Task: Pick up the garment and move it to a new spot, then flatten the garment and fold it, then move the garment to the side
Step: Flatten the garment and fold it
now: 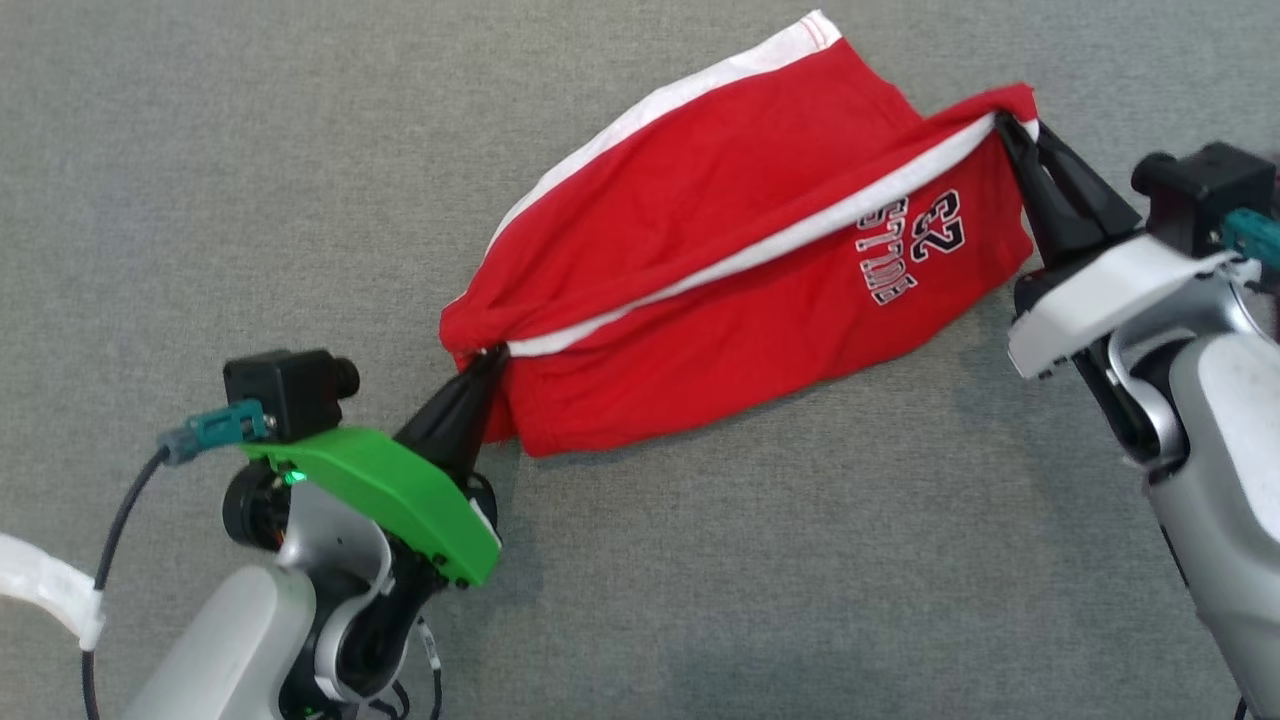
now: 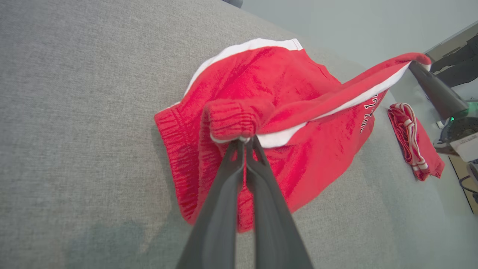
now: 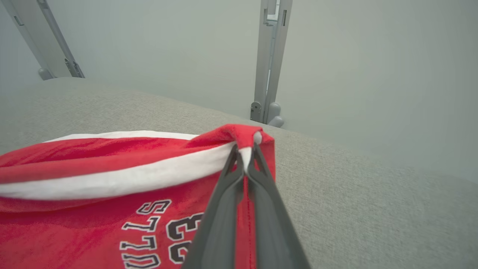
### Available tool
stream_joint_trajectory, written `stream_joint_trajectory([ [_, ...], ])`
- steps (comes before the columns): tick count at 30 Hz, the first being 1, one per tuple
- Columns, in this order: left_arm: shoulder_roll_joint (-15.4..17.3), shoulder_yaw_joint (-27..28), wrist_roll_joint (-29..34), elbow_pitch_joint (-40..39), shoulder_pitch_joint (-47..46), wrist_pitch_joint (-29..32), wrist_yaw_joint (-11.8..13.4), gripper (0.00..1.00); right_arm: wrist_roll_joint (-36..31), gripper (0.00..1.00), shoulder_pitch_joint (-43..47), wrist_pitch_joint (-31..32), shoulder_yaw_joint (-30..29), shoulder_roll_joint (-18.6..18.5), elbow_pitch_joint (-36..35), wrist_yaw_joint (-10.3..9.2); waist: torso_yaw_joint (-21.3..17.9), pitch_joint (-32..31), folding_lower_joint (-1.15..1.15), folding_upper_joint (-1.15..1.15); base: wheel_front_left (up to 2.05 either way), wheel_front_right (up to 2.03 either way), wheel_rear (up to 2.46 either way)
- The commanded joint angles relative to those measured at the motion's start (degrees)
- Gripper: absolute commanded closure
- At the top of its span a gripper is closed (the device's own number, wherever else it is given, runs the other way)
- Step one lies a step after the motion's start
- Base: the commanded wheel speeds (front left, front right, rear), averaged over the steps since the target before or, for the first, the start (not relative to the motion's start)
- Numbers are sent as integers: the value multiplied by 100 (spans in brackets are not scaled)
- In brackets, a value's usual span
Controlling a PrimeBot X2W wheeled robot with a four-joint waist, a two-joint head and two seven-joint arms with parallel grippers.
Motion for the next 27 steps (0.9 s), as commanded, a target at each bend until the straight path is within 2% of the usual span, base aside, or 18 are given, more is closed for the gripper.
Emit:
stream_joint_trajectory([
  [1, -8, 40, 44, 174, -337, 50, -25, 100, 33, 100, -399, 21, 118, -15, 291, -7, 446, 464, 0, 0, 0, 0, 0],
  [7, -279, 100, -16, 854, -1124, 106, -106, 100, 107, 100, -1603, -10, 547, -31, 1435, -7, 661, 701, 0, 0, 0, 0, 0],
  [14, -600, 182, -80, 1488, -1760, -25, -204, 100, 210, 100, -2450, -21, 970, -140, 2412, -7, 806, 892, 0, 0, 0, 0, 0],
  [20, -777, 153, -61, 1968, -2071, -56, -268, 100, 310, 100, -2784, -103, 1262, -145, 2966, -7, 886, 943, 0, 0, 0, 0, 0],
  [27, -772, 92, 36, 2233, -2190, -134, -338, 100, 401, 100, -3067, -201, 1529, -120, 3329, -7, 909, 966, 0, 0, 0, 0, 0],
])
